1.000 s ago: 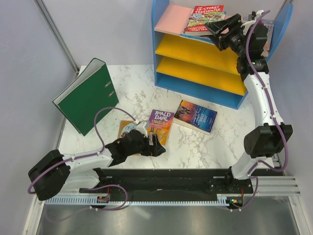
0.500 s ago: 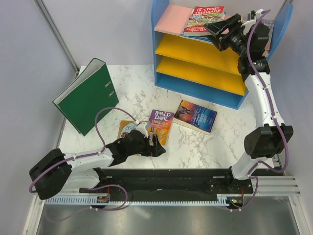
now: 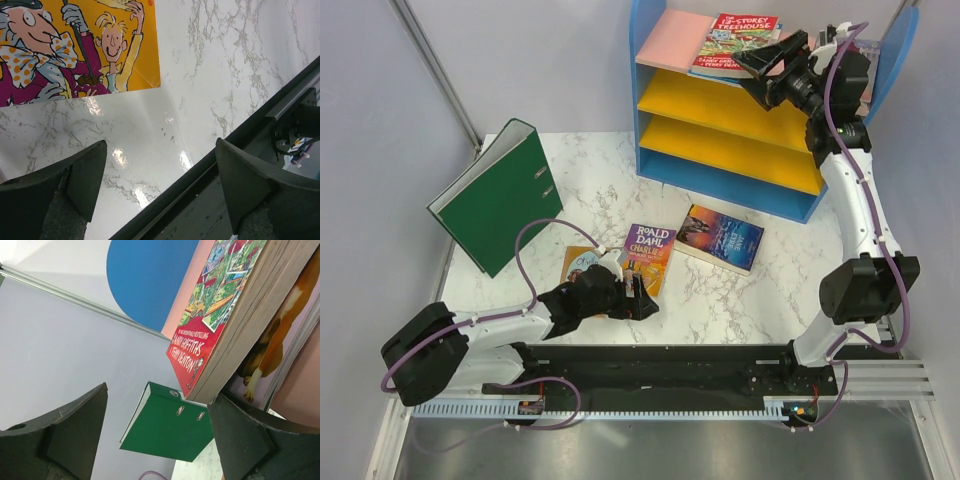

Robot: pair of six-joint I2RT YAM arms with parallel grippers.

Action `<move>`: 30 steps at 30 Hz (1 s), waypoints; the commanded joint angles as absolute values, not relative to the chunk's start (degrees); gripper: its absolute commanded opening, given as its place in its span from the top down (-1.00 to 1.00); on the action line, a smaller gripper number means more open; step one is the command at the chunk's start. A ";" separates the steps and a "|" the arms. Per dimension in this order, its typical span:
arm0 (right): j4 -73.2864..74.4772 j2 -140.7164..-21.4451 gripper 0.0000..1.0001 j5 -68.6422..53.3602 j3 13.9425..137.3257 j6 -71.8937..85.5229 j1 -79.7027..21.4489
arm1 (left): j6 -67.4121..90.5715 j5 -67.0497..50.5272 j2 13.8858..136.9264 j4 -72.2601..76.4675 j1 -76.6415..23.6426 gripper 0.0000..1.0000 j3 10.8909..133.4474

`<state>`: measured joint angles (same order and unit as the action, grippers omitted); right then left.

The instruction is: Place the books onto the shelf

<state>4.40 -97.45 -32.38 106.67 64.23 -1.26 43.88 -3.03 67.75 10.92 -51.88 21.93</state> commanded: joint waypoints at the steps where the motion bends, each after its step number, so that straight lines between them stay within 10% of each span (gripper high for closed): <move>1: 2.99 -94.57 -0.74 -36.12 105.65 67.15 -0.97 | 44.82 -2.02 67.94 13.18 -52.21 -0.90 23.91; 15: 2.46 -88.69 -0.77 -38.06 93.88 66.98 -0.35 | 44.39 -1.93 67.32 12.48 -52.21 -0.90 24.52; 30: 23.46 -66.63 -0.77 -31.29 60.49 34.12 -0.35 | 39.55 1.59 80.93 -3.33 -51.24 -1.00 46.57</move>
<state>16.01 -69.54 -34.30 67.26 45.43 -0.51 42.04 0.16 76.20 2.07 -51.81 40.51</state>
